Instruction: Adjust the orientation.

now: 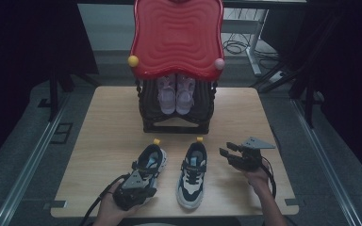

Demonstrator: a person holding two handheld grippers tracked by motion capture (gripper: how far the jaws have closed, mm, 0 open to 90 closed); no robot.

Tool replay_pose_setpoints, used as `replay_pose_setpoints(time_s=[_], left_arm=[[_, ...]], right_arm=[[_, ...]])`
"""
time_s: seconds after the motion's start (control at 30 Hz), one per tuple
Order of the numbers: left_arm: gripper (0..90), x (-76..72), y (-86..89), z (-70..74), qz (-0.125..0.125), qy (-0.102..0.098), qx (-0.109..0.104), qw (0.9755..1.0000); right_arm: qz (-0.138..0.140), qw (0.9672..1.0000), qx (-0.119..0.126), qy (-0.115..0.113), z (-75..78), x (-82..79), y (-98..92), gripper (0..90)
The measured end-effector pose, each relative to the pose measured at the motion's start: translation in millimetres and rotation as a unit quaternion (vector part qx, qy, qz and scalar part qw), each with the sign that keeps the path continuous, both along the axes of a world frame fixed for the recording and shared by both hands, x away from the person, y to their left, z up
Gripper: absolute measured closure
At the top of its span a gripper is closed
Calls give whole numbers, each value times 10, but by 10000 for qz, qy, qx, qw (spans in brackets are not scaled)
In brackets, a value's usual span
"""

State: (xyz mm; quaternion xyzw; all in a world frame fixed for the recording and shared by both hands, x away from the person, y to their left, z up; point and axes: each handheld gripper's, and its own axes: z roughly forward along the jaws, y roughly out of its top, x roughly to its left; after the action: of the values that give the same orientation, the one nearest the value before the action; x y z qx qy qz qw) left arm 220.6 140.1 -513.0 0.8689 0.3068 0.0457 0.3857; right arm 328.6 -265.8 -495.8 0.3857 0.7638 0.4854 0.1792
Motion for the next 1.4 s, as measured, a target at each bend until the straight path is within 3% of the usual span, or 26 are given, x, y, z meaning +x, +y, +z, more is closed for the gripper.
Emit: replay_pose_setpoints(time_s=[0.23,0.47,0.6,1.4], left_arm=[[899,27,69,8,77,-4,129,9999],[898,103,293,33,426,-33,372,9984],[897,156,455,29,602,103,272,9978],[892,424,972,21,1433,111,303,9892]], right_arm=[[-12,10000,18,-20,3,-2,-10,542],[-39,10000,28,-16,4,-2,-26,542],[-50,10000,26,-17,-2,2,-28,542],[-71,10000,3,34,-26,12,-26,542]])
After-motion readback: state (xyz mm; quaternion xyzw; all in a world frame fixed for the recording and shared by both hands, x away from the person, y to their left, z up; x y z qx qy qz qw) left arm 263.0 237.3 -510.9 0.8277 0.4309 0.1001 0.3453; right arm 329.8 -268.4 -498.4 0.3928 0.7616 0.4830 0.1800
